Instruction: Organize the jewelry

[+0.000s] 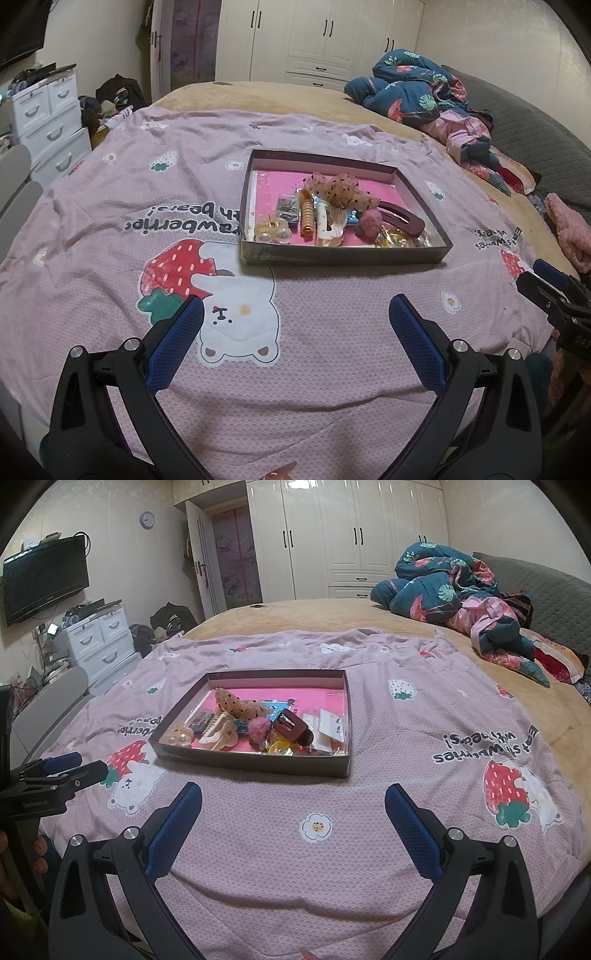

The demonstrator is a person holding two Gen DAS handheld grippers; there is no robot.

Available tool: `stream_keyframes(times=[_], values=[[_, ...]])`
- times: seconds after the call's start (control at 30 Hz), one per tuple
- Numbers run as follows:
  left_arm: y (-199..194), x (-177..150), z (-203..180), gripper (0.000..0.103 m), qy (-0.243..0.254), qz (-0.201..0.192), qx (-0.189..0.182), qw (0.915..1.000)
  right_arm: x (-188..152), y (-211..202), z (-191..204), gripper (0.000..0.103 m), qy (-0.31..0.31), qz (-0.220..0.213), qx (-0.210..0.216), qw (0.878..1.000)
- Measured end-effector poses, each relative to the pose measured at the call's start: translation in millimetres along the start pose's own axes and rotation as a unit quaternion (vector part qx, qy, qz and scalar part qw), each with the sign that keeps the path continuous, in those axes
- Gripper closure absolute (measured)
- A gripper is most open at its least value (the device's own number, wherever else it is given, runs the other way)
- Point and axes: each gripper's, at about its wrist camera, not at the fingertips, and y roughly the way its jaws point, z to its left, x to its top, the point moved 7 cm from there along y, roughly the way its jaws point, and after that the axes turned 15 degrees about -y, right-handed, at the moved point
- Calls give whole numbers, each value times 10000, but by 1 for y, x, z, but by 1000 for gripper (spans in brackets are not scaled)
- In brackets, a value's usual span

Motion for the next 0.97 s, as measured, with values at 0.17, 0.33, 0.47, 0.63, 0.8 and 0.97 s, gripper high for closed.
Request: stream_keyframes(times=[0.17,0.33,0.47,0.63,0.8,0.97], values=[[0,0,0,9,-8,-5,-18,10000,-1,0,-2,4,-23,3,-9,10000],[2,-3,-1,9,-27,22,-80,10000,-3,1,-4,4,-30,24,-33,10000],[4,-3,0,9,9,-43,94,9999,-4,1,-5,4,-30,36,-54,10000],[3,0,7,9,-172,-89,15,9998,-5,3,-9,4,3,78,-131,9999],[14,18,41,9,-457,-222,505,9974,-9,18,-40,4,304,153,-309,9989],[56,57,125,9,-1059,-109,1187,9872,-27,86,-152,4,930,784,-1212,9851]])
